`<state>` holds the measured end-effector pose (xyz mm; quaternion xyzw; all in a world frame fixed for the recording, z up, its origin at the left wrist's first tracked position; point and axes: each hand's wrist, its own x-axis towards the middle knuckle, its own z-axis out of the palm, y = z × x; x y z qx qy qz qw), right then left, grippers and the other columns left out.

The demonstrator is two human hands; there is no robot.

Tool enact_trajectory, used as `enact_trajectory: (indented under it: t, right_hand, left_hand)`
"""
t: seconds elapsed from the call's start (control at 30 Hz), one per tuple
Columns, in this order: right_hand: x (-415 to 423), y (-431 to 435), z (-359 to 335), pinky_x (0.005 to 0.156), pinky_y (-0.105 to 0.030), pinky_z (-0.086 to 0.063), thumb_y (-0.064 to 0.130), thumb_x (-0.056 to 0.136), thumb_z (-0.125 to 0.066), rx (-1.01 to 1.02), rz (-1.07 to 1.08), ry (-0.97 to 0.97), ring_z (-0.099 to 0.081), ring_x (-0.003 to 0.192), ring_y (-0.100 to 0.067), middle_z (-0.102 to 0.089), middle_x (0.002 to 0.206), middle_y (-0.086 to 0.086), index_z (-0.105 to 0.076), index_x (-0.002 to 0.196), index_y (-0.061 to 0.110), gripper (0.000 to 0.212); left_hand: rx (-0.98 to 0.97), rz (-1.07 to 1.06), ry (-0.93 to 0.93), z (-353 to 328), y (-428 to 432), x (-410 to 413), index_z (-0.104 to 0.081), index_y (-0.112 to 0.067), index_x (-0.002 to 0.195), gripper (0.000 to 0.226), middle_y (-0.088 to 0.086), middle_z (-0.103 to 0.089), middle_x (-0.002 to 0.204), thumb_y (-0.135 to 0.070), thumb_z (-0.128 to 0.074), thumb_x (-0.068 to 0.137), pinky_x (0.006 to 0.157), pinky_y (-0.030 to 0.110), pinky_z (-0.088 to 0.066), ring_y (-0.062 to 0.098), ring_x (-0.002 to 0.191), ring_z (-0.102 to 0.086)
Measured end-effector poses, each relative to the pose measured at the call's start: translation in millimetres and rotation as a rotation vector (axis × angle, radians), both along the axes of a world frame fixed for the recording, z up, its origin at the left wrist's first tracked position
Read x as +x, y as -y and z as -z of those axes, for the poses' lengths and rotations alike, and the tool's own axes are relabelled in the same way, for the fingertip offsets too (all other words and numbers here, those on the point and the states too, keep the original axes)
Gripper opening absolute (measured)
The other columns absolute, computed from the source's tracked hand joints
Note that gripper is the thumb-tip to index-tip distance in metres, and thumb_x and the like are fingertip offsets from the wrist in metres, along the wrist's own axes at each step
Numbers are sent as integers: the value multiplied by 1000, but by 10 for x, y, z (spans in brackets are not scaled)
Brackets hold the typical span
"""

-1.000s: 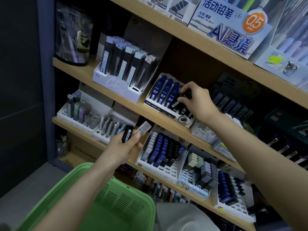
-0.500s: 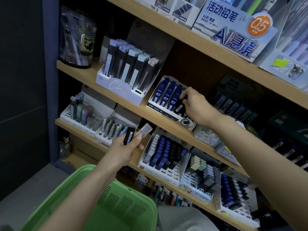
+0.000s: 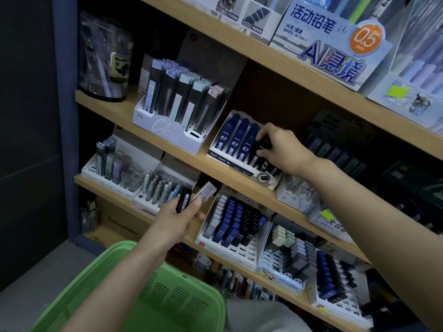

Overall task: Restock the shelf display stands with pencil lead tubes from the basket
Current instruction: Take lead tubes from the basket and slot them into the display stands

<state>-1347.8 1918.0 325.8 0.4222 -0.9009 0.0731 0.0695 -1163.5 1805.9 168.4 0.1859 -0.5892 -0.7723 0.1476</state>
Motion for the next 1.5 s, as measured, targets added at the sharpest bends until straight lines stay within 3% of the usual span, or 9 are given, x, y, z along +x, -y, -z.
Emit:
enact_trajectory:
  t: [0.23,0.6,0.8,0.9,1.03,1.17,1.33,1.43,1.5]
  right_hand:
    - [44,-78,76,86,-33,-49,18,92,-59,-207,-45,-160,-54,94,-14,-59,104,-3,-61,109,9,19]
    - [18,-47,70,86,-35,-49,20,88,-65,-138,-76,-125,-58,94,-17,-60,98,-1,-65,99,12,14]
    - [135,-95,140,96,-34,-41,24,90,-62,-130,-28,-354,-48,112,-22,-50,119,-8,-54,125,10,39]
    - [449,-122,226,94,-25,-45,27,94,-53,-287,-66,-174,-50,103,-8,-52,113,3,-48,129,12,39]
    - [861,-204,551,81,-25,-54,41,94,-44,-120,-145,227,-61,86,-4,-57,98,14,-50,125,19,38]
    - [967,-271,703,69,-30,-57,20,90,-64,-231,-142,449,-67,71,-11,-64,84,5,-61,102,15,13]
    - [1049,-371,712,74,-25,-58,14,93,-58,-430,-116,718,-67,79,-12,-65,84,1,-61,93,14,3]
    - [1092,-472,708,75,-25,-57,12,93,-57,-528,-111,781,-67,78,-16,-67,84,-6,-61,88,17,8]
    - [1087,-573,681,75,-25,-57,13,93,-57,-581,-98,751,-67,78,-16,-67,84,-6,-61,90,18,8]
  left_hand:
    - [17,-18,-10,-11,-8,-18,-63,-19,108,21,-4,-65,73,-29,-50,96,34,13,-25,7,40,-27]
    - [-3,-22,-17,-8,-37,-45,-63,-21,109,22,-4,-65,73,-31,-49,96,36,13,-24,7,41,-27]
    - [-21,-11,-32,-36,-68,-37,-62,-21,108,19,-3,-66,73,-29,-50,96,35,13,-26,5,39,-29]
    - [-79,5,-42,-69,-80,-22,-61,-24,103,13,-4,-64,72,-23,-50,96,36,14,-25,5,38,-30]
    - [-150,56,-42,-92,-109,1,-64,-19,98,13,2,-60,65,-22,-51,95,35,14,-25,5,36,-29]
    - [-250,100,-29,-122,-162,42,-61,-10,87,21,-8,-46,43,-26,-50,95,35,13,-23,3,33,-27]
    - [-285,125,-21,-217,-244,83,-60,-7,95,18,-17,-48,37,-22,-50,95,37,8,-29,-4,33,-41]
    - [-310,140,-25,-268,-305,120,-61,-16,97,13,-16,-53,43,-27,-53,93,62,38,-49,8,44,-47]
    - [-327,152,10,-276,-348,126,-60,-15,107,33,-3,-70,71,-42,-58,88,82,57,-44,29,78,-62]
